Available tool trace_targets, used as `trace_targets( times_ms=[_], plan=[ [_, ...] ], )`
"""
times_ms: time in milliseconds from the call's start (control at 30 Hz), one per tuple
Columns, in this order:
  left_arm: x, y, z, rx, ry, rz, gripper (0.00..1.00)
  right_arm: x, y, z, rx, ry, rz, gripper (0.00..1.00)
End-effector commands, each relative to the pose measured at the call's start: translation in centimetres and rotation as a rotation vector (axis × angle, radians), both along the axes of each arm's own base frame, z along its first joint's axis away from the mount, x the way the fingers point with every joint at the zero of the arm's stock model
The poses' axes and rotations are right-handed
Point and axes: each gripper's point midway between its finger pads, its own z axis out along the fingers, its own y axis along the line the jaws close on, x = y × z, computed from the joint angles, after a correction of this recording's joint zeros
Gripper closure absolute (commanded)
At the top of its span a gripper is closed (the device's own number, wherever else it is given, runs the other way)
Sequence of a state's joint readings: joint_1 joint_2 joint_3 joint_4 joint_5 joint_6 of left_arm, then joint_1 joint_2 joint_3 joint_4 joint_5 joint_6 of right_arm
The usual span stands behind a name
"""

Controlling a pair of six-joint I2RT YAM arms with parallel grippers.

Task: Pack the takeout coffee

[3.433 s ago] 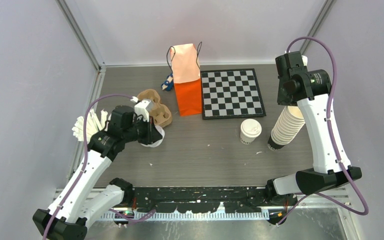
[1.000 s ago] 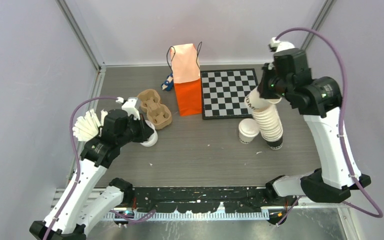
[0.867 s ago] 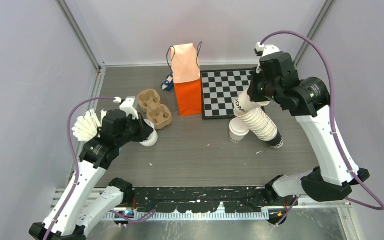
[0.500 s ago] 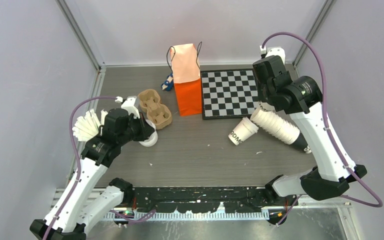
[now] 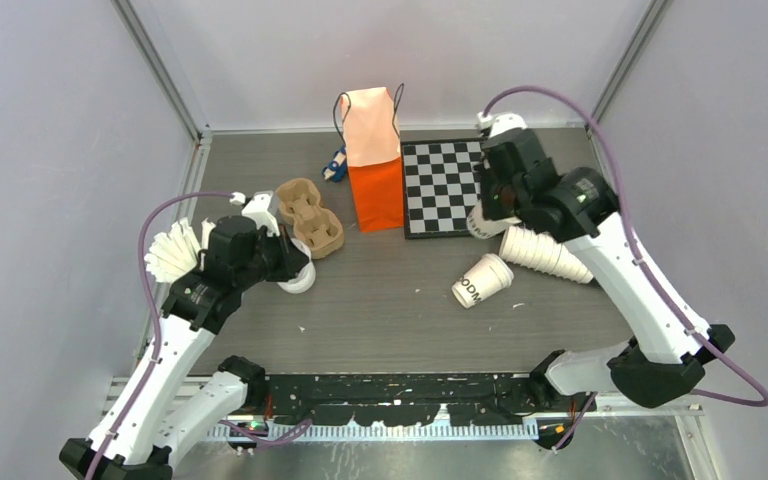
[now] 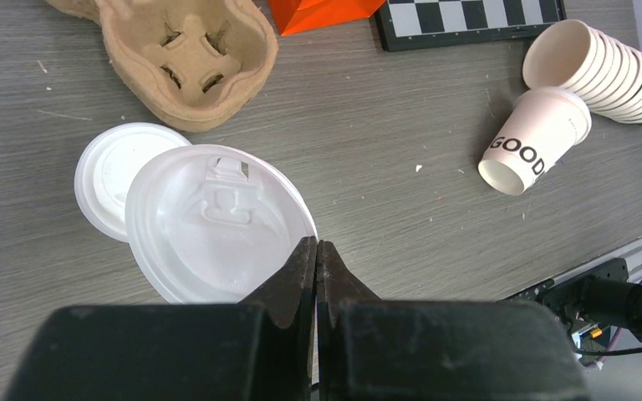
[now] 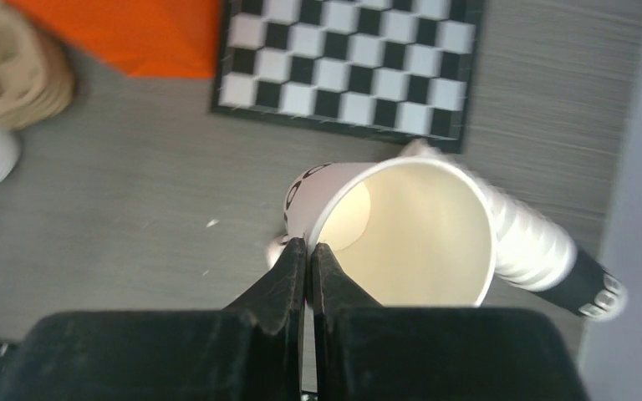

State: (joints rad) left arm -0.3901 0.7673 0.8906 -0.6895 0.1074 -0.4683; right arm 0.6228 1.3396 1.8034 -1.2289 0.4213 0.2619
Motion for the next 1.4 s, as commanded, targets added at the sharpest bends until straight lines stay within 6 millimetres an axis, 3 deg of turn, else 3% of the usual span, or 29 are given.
trace_targets(
  times_ms=[0,267,467,567,667,767,967,1100,1167,1367],
  plan=[
    [0.4,0.2,2.9,-0.024,-0.075,0.015,1.00,-0.9,8.1,-2.2,0.136,-0.023,0.268,0.92],
    [-0.3,0.1,3.6,-0.047,-0.077,0.007,1.00,-3.4,17.5,-12.7,0.090,0.095,0.492,0.91],
    [-1.0,0.2,2.6,-0.046,-0.057,-0.002,1.00,-4.8,20.2,-18.5,-0.136,0.170,0.531,0.87],
    [-1.2,0.3,2.5,-0.044,-0.060,-0.003,1.00,-4.8,19.9,-19.6,-0.198,0.215,0.476,0.73],
    [-1.4,0.4,2.4,-0.038,-0.062,-0.004,1.00,-4.5,19.1,-19.4,-0.212,0.210,0.408,0.59],
    [-1.5,0.5,2.3,-0.034,-0.068,-0.004,1.00,-4.4,18.1,-17.9,-0.198,0.189,0.350,0.48],
    [-1.4,0.3,2.1,-0.032,-0.077,-0.022,1.00,-4.0,15.7,-14.0,-0.168,0.116,0.238,0.36],
    [-1.5,0.2,1.9,-0.025,-0.080,-0.041,1.00,-2.8,12.8,-11.7,-0.156,0.068,0.118,0.28],
    [-1.5,0.1,2.0,-0.024,-0.089,-0.049,1.00,-1.7,10.8,-11.0,-0.150,0.052,0.036,0.26],
    [-1.8,-0.2,1.5,-0.020,-0.094,-0.086,1.00,2.1,0.7,-11.0,-0.301,-0.017,-0.347,0.19]
  ],
)
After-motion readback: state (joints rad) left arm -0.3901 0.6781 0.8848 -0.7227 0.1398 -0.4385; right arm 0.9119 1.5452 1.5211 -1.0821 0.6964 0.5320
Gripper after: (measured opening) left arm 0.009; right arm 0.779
